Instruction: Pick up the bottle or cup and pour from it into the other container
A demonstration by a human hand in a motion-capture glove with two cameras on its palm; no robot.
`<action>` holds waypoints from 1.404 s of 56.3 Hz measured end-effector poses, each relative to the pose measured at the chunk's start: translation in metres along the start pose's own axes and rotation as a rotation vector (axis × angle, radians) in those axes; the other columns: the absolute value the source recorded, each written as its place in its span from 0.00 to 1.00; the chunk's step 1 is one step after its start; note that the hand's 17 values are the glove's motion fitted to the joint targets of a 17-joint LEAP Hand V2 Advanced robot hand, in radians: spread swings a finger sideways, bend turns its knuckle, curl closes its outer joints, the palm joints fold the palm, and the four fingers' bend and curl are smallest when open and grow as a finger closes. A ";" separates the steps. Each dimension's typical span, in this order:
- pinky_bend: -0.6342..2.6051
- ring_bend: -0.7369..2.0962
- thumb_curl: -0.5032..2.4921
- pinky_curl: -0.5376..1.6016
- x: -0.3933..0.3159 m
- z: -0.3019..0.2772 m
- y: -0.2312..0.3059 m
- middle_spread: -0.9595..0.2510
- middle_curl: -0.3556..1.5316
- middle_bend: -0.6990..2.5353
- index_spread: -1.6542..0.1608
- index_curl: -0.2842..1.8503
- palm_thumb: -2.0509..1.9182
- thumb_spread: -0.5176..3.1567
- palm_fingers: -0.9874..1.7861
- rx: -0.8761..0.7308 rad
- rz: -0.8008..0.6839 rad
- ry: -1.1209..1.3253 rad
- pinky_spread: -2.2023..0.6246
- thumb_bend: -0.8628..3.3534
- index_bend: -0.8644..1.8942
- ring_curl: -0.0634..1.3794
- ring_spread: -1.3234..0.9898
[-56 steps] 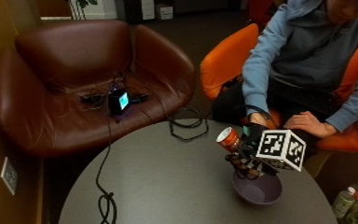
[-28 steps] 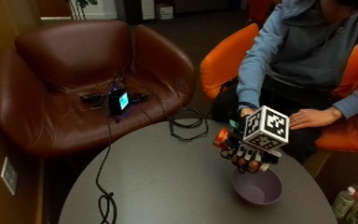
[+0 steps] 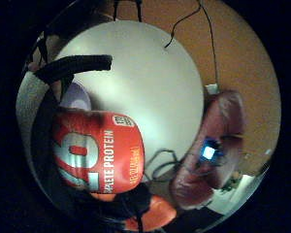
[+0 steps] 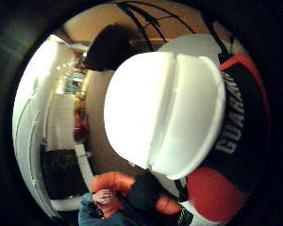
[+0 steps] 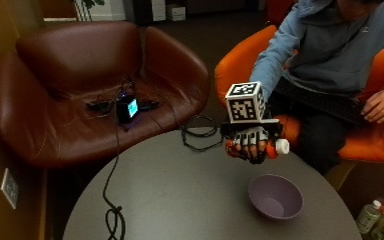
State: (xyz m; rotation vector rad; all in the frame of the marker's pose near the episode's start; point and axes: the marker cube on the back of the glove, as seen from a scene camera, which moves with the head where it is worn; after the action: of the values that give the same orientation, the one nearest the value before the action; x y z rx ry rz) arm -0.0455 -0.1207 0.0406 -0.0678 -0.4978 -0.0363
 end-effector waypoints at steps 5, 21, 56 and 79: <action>0.31 0.44 0.42 0.44 0.006 -0.006 0.006 0.71 0.46 0.34 0.79 0.31 0.77 0.17 0.78 0.039 0.035 -0.178 0.67 0.20 0.36 0.36 0.48; 0.31 0.42 0.42 0.43 0.029 -0.004 0.015 0.71 0.46 0.33 0.78 0.30 0.77 0.18 0.76 0.102 0.121 -0.548 0.67 0.20 0.36 0.35 0.48; 0.30 0.39 0.42 0.43 0.041 0.021 0.021 0.70 0.45 0.31 0.78 0.28 0.78 0.20 0.75 0.112 0.153 -0.718 0.68 0.20 0.35 0.34 0.47; 0.30 0.39 0.42 0.42 0.040 0.026 0.025 0.70 0.45 0.31 0.78 0.27 0.78 0.20 0.75 0.073 0.151 -0.692 0.68 0.20 0.35 0.34 0.47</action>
State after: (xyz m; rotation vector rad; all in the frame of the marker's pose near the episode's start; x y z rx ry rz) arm -0.0215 -0.0945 0.0812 -0.0449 -1.1831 0.1591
